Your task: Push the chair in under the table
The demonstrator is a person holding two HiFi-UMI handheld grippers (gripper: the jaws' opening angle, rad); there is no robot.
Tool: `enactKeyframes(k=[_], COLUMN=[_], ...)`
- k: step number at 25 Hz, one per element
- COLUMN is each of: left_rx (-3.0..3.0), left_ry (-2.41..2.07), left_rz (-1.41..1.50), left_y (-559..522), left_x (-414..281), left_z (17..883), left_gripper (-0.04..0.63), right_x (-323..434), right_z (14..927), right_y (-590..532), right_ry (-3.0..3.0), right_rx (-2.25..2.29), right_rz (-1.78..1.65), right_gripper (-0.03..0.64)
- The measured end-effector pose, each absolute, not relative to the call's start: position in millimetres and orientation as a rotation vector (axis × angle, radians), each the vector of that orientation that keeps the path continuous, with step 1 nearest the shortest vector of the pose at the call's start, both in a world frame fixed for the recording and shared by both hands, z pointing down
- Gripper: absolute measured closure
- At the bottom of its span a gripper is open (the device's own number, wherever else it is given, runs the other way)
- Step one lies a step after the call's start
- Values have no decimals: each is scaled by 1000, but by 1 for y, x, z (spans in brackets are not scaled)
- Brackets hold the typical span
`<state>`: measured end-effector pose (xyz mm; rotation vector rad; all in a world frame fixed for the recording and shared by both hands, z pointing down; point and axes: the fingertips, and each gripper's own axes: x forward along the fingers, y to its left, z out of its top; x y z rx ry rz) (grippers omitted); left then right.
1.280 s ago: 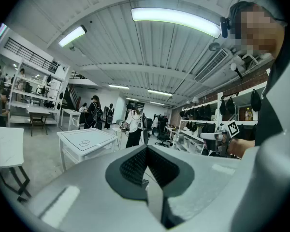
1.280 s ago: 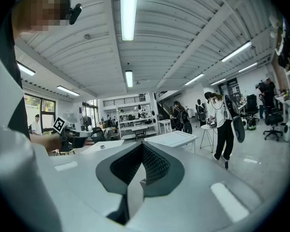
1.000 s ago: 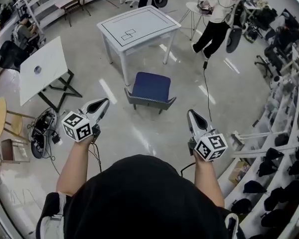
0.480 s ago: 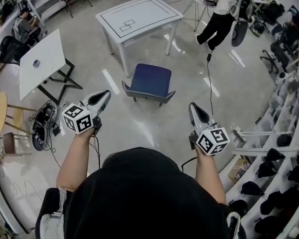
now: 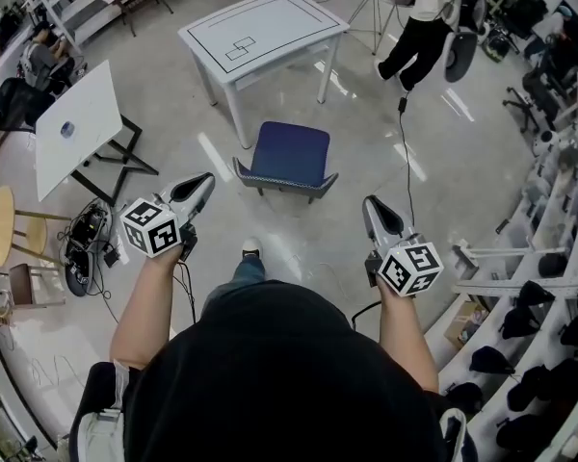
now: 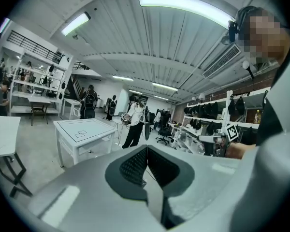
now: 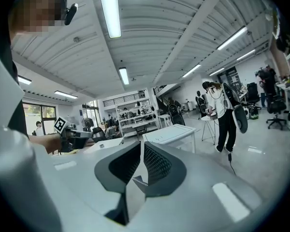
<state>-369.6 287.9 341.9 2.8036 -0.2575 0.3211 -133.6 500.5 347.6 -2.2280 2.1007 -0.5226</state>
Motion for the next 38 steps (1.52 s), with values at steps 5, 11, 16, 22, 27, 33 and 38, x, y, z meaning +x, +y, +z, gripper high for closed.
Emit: enactKeyframes(k=[5,11,16,22,27,33,38], left_rx=[2796,2786,2782,2768,2757,2743,2725], left_ry=[-235,-199,-178,-155,-126,-97,-80], left_rz=[324,335,361,373,393,415,427], left_y=[272,245,223,195,172,146,125], left_x=[-361,-347,-339,-333,-325,-313,-306], left_z=[349,356,366,373,379,388,398], left_gripper=[594,592,591,587,577,552,546], right_x=[-128,-119,-113,-113,-108,-101,-95], right_z=[351,355,362,368,369,374,377], right_y=[489,465,444,420,402,381,361], right_ry=[2082,2062,2045,2040,2020,1998,1975], right_rx=[-2249,-2273,-2290,-2295,-2313,-2332,-2353], right_rz=[-533,-549,-575,-599,-609,-628,-643], right_gripper=[556,537,523,512,497,482,457])
